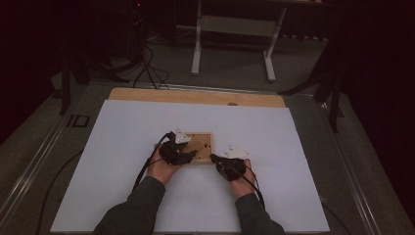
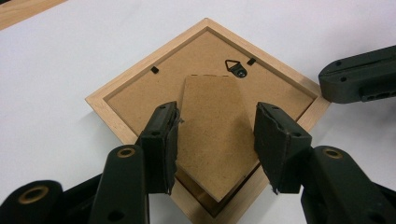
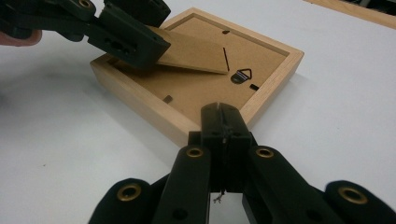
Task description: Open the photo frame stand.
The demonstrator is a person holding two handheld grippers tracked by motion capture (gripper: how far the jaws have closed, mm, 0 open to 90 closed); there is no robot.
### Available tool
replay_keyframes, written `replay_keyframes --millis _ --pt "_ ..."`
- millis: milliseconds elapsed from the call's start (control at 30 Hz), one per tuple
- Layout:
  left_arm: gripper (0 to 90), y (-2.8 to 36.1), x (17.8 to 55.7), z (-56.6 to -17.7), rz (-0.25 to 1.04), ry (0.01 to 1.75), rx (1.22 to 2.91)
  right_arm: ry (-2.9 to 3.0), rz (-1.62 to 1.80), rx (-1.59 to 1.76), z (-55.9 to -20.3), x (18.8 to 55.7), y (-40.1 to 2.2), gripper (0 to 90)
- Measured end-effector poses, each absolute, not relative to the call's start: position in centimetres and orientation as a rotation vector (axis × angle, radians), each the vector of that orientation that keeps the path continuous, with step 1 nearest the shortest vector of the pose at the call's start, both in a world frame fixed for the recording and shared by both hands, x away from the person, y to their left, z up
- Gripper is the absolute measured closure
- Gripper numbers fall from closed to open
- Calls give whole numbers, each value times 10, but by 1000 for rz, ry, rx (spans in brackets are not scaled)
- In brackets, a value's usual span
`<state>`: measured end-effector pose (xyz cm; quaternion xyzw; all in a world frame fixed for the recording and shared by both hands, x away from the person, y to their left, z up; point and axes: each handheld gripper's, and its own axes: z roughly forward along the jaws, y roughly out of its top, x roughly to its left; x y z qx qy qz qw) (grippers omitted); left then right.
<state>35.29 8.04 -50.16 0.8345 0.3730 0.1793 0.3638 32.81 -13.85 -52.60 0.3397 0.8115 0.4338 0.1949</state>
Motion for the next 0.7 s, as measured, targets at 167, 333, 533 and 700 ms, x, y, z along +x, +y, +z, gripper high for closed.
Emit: replay_keyframes --millis 167,333,533,700 --pt "509 81 353 -503 458 959 2154 2274 1217 952 -526 328 -139 900" --pt "496 83 352 -500 439 967 2140 2275 1218 951 -526 328 -139 899" --pt "498 93 346 -494 424 979 2097 2275 1217 950 -526 328 -139 899" --pt "640 102 339 -491 386 953 2095 2275 1217 950 -526 328 -138 899"
